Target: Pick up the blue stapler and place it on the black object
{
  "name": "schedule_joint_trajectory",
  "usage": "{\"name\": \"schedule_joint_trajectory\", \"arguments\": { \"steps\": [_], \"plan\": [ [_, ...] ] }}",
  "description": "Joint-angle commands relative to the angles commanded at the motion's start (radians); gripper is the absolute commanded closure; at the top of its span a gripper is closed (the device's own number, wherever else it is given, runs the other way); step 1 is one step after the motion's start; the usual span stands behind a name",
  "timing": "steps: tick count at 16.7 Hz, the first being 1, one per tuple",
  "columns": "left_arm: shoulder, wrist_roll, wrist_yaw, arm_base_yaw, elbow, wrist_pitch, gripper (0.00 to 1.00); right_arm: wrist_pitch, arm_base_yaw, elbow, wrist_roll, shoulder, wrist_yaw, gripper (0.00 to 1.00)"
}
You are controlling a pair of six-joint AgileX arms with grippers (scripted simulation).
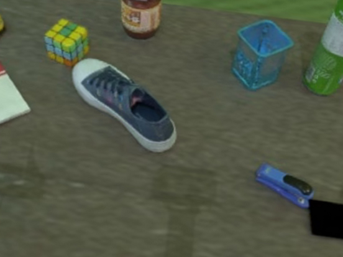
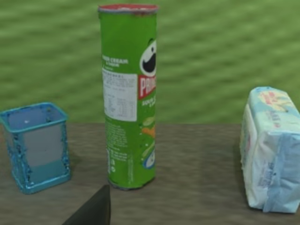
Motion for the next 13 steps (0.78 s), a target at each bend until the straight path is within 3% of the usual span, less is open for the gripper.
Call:
{"name": "schedule_joint_trajectory", "arguments": {
  "steps": [7,13],
  "plan": [
    [0.0,0.0,0.0,0.0,0.0,0.0,0.0,-0.115,0.046,0.155,-0.066,0.157,-0.005,0.0],
    [0.0,0.0,0.0,0.0,0.0,0.0,0.0,-0.435,0.155,0.582,-0.244,0.689,-0.003,0.0]
  ]
}}
